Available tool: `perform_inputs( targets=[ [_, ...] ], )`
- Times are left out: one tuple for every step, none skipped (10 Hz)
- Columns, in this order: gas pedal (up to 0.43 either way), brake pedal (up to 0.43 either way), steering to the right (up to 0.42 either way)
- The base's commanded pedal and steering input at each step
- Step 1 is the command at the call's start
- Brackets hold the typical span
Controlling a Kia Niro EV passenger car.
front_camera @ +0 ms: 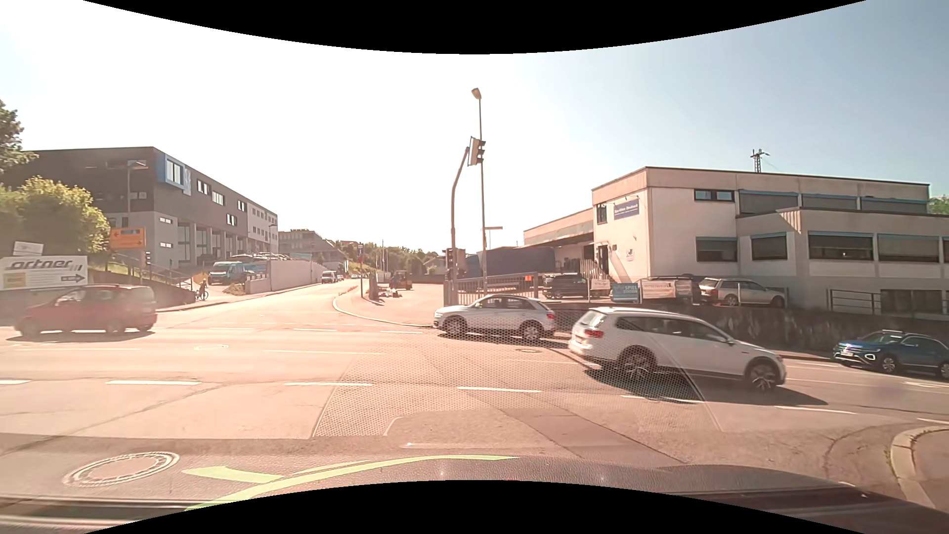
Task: Follow the waypoints while adhering to traffic rules and regulations
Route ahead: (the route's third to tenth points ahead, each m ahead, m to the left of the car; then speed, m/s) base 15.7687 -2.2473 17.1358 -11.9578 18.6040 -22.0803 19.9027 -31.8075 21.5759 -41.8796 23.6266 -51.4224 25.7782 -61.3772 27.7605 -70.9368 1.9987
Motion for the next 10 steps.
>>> perform_inputs(
  targets=[
    [0.000,0.122,0.229],
    [0.000,0.128,0.230],
    [0.000,0.134,0.230],
    [0.000,0.140,0.230],
    [0.000,0.146,0.231],
    [0.000,0.152,0.232],
    [0.000,0.159,0.232],
    [0.000,0.171,0.233],
    [0.000,0.177,0.234],
    [0.000,0.183,0.237]
  ],
)
